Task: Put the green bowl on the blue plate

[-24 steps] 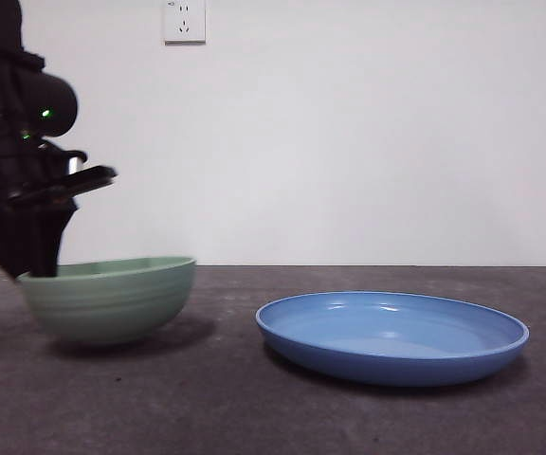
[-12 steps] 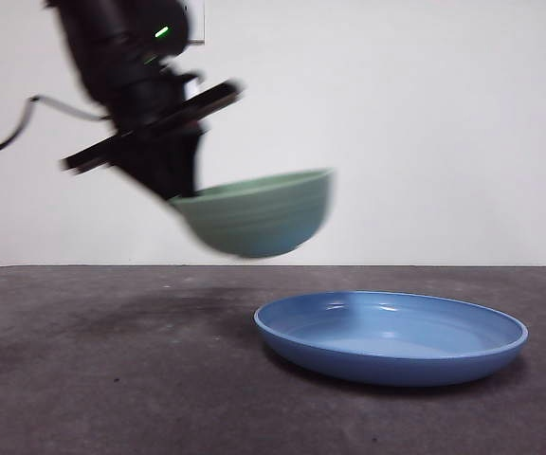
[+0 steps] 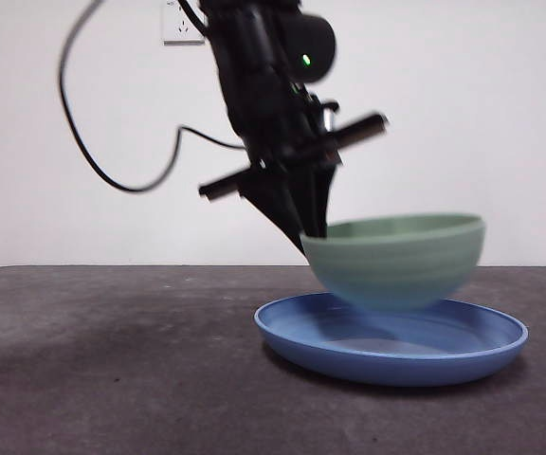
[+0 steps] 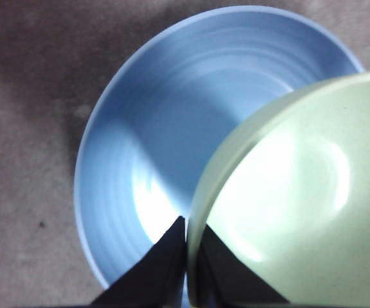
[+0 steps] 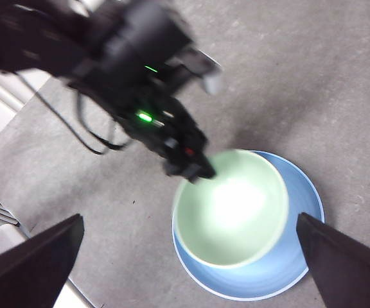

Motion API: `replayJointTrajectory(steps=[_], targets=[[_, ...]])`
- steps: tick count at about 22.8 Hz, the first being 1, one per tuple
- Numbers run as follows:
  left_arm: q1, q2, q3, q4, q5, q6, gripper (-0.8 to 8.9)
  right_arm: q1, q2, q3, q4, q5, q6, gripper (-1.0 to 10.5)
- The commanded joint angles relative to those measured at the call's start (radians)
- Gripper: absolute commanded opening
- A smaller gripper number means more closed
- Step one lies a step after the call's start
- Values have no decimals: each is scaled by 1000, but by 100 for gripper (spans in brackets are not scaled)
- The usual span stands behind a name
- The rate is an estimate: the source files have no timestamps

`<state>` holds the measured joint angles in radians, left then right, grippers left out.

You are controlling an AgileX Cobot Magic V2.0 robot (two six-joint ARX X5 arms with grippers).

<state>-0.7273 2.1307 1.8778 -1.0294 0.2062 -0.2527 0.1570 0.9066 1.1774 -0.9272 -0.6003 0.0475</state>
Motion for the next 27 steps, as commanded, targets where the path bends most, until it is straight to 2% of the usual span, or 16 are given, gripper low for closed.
replayJointTrajectory(steps=[1,5,14,15,18,20,24,27], targets=[[-6,63,62,-6,-13,8,16,4,7,21,6,-2,-7,680],[-6,94,66,-34,-55,12,16,4,7,21,6,-2,-6,680],[-6,95,66,-36,-55,15,41,4,7,21,6,-2,-6,680],[-6,95,66,-27,-55,6,98,4,7,21,6,-2,-6,680],[-5,95,99,-37,-55,-3,399,4,7,21,6,-2,-6,680],[-2,95,166,-97,-55,7,499,4,7,21,5,-2,-6,680],[11,64,357,-275,-56,102,535,4,7,21,5,-2,-6,680],[29,-5,423,-318,-56,124,535,4,7,21,5,-2,-6,680]])
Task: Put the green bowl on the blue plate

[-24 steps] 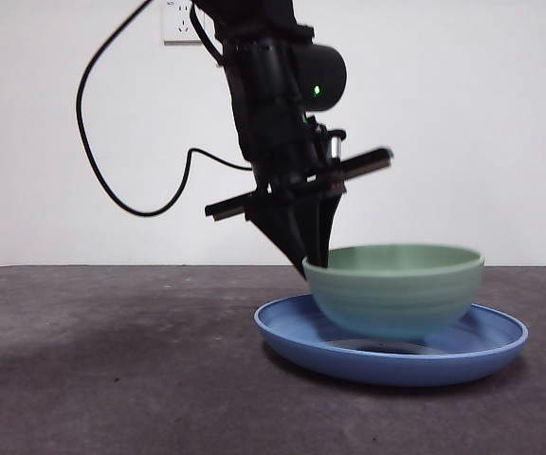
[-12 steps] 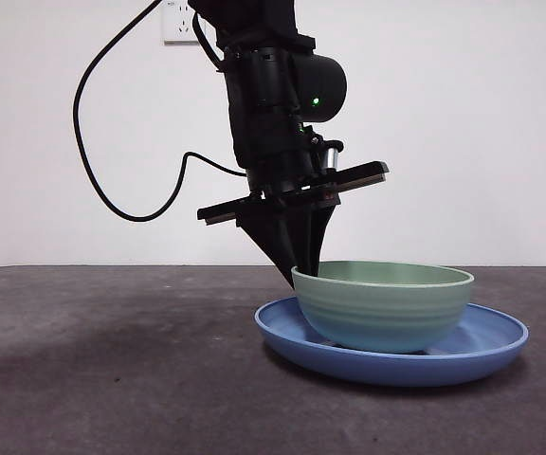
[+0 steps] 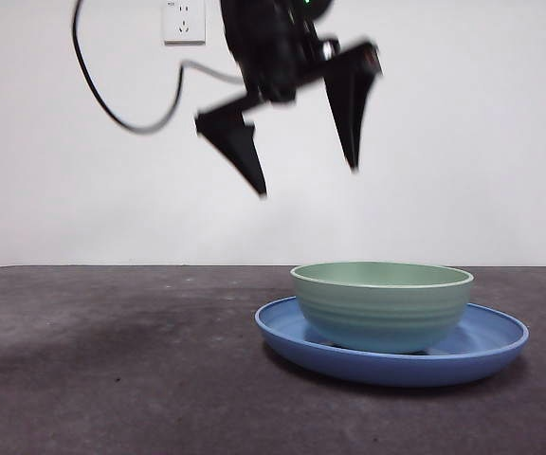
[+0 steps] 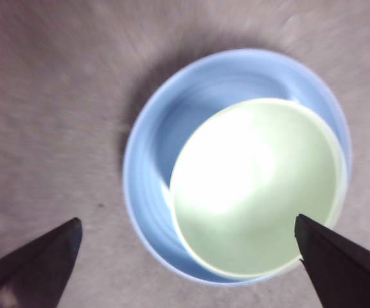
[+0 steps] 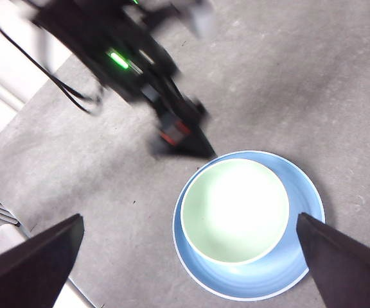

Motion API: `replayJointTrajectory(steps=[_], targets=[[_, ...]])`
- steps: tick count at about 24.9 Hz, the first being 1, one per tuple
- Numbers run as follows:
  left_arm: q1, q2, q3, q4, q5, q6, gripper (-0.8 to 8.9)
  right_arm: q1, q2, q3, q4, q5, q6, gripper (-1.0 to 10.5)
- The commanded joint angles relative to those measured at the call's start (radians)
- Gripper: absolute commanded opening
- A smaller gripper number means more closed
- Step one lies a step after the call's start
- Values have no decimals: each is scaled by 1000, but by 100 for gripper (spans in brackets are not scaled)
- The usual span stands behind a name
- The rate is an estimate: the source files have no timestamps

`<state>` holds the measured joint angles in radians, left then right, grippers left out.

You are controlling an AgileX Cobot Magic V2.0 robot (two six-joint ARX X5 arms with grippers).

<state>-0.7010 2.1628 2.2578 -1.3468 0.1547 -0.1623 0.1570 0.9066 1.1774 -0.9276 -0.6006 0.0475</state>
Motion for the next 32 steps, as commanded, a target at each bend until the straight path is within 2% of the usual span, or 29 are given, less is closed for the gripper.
replayJointTrajectory(steps=[1,4,7,10,13,17,19,22,25,29,32], targets=[[10,-74,43,-9,-5,44,536,4,7,21,6,-2,-7,680],[27,-169,43,-73,-5,91,536,4,7,21,6,-2,-6,680],[48,-264,30,-98,-5,101,537,4,7,21,6,-2,-6,680],[53,-388,-53,-95,-5,128,536,4,7,21,2,-2,-4,680],[56,-544,-219,-45,-4,165,536,4,7,21,-4,-2,-4,680],[56,-808,-543,139,2,214,535,4,7,21,-13,-2,-5,680],[56,-965,-739,265,73,237,535,4,7,21,-13,-2,-5,680],[56,-1102,-904,377,147,237,534,4,7,21,-12,-2,-5,680],[56,-1229,-1055,449,155,205,534,4,7,21,-12,-2,-5,680],[56,-1329,-1171,443,155,148,534,4,7,21,-12,-2,-7,680],[56,-1369,-1191,427,154,147,534,4,7,21,-11,-2,-8,680]])
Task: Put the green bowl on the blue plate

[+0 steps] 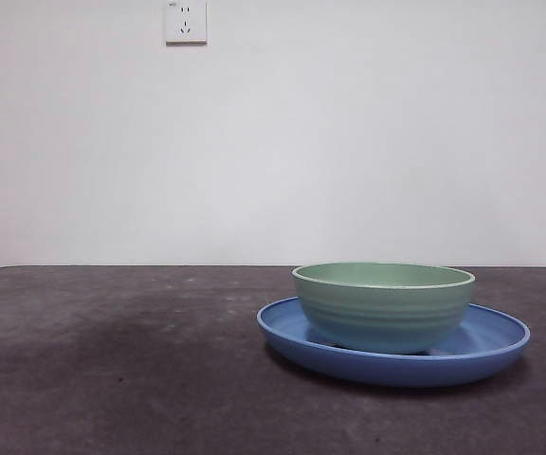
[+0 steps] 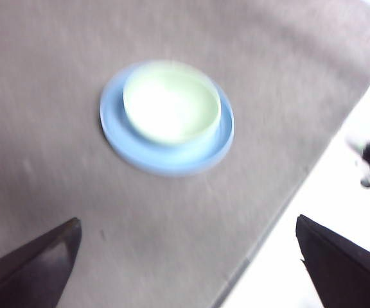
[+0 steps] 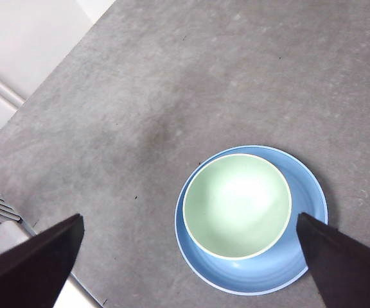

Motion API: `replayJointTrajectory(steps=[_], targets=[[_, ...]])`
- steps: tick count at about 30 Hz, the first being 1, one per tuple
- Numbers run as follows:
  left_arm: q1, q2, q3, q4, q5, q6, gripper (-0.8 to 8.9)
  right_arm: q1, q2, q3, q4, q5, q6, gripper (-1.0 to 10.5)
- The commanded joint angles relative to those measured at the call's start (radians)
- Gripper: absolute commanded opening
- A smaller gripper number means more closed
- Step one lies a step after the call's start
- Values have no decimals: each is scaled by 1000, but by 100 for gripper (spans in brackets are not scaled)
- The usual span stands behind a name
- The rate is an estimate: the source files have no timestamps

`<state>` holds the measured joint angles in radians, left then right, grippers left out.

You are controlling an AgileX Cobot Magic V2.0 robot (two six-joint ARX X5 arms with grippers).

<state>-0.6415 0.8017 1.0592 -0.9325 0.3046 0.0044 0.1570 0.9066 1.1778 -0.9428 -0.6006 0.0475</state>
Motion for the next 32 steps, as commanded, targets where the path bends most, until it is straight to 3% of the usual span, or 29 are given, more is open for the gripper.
replayJointTrajectory(steps=[1,9,15,25,32], targets=[[-4,-18,8,14,5,-19,534,4,7,21,4,-2,-8,680],[-4,-59,10,40,5,-16,533,4,8,21,-5,1,3,680],[-4,-76,10,34,5,-21,532,-4,58,21,-55,85,30,679],[-4,-104,10,35,5,-21,532,-134,316,21,-104,-40,-66,677],[-4,-106,10,35,5,-21,532,-184,496,21,-88,-39,-135,572]])
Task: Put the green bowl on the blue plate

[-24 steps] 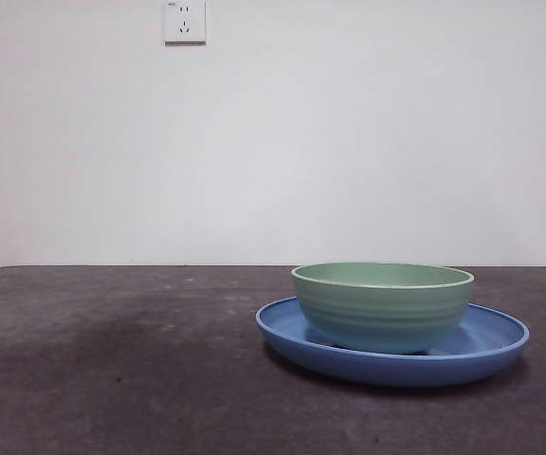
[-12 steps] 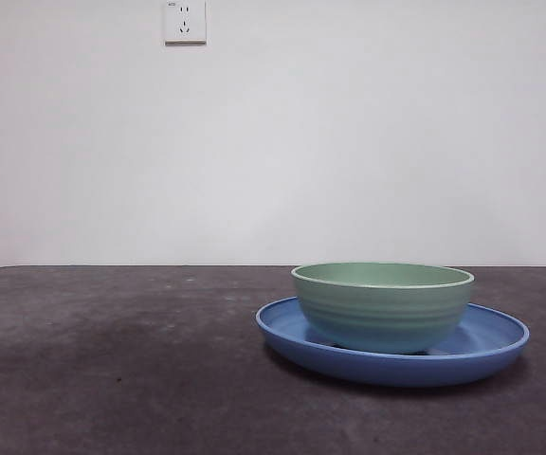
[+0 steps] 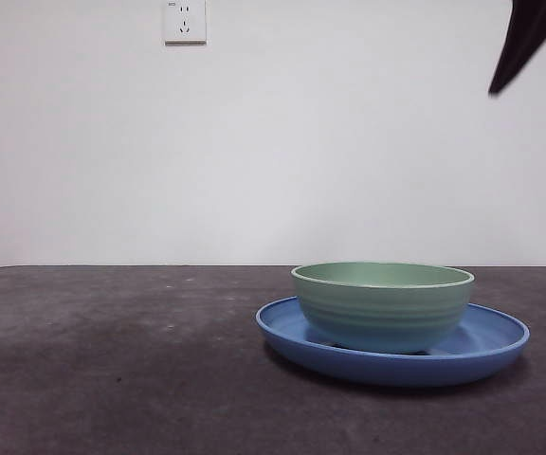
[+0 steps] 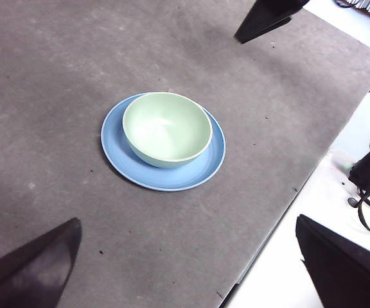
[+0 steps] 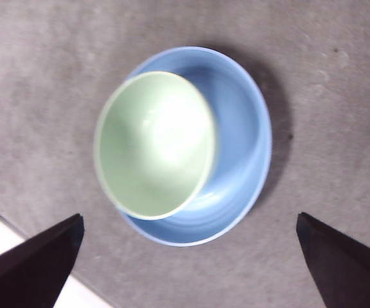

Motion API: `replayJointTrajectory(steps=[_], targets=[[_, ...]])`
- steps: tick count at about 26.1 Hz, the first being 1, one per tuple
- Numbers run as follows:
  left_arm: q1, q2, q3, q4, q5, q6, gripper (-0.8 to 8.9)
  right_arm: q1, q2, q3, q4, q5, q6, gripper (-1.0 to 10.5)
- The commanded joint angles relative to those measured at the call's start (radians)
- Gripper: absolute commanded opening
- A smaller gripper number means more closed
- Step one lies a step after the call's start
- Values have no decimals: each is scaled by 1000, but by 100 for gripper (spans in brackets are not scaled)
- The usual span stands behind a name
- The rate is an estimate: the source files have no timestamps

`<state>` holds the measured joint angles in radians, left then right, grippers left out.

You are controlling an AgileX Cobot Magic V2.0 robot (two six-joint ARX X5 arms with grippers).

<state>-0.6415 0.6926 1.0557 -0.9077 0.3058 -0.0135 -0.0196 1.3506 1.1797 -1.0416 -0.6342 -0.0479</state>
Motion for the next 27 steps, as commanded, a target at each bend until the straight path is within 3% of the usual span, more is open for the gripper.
replayJointTrajectory(steps=[1,6,11,17,22,27], targets=[[-4,3,13,11,3,-3,532,-11,73,19,16,-5,-44,572],[-4,3,13,11,3,-3,532,-13,191,19,59,-5,-50,561],[-4,3,13,11,3,-3,532,-9,296,19,99,-5,-67,417],[-4,3,13,11,3,-3,532,-6,386,19,158,-6,-69,388],[-4,3,13,11,4,-3,532,31,457,19,193,-21,-76,373],[-4,3,13,12,3,-3,532,78,487,19,243,-9,-68,261]])
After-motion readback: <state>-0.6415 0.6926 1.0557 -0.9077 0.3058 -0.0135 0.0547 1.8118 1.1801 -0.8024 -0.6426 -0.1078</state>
